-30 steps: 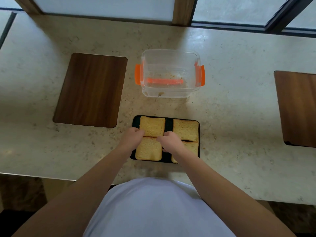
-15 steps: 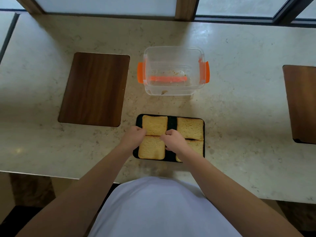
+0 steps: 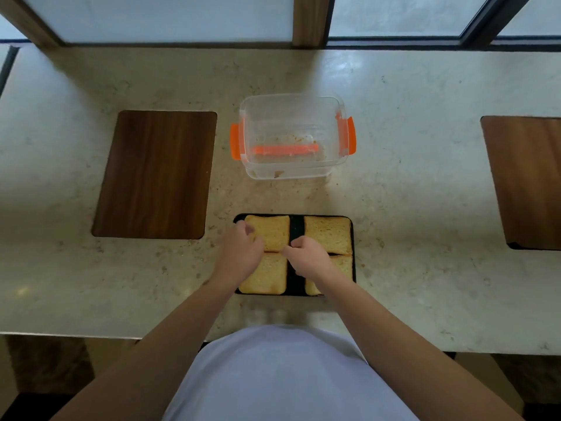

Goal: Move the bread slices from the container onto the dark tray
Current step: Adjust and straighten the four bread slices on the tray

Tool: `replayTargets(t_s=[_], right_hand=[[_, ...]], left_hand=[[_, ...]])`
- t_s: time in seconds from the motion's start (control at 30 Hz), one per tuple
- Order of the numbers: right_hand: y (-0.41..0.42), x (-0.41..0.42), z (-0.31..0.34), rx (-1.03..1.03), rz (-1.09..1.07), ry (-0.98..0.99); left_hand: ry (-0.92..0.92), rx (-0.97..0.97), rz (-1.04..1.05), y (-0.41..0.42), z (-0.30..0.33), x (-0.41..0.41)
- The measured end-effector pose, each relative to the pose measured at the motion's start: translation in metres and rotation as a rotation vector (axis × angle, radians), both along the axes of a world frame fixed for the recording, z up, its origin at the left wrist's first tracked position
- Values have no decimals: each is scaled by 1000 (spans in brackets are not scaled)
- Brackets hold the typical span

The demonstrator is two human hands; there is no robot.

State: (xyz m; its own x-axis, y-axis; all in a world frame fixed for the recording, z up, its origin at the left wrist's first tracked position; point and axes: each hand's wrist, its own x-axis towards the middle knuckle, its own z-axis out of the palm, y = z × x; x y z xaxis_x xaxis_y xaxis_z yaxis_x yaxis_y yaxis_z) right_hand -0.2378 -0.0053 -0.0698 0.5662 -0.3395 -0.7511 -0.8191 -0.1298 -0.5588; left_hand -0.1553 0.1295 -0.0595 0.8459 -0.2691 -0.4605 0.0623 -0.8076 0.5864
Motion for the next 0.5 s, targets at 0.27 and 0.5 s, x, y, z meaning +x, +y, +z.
replayTargets(t_s=[0.27,0.5], right_hand=[[-55,-25,6,-364,-125,24],[-69,-43,5,-303,-131,118]], left_hand=[[179,-91,-123,-63,-15,-28],[319,19,-97,-95,-21,-36]])
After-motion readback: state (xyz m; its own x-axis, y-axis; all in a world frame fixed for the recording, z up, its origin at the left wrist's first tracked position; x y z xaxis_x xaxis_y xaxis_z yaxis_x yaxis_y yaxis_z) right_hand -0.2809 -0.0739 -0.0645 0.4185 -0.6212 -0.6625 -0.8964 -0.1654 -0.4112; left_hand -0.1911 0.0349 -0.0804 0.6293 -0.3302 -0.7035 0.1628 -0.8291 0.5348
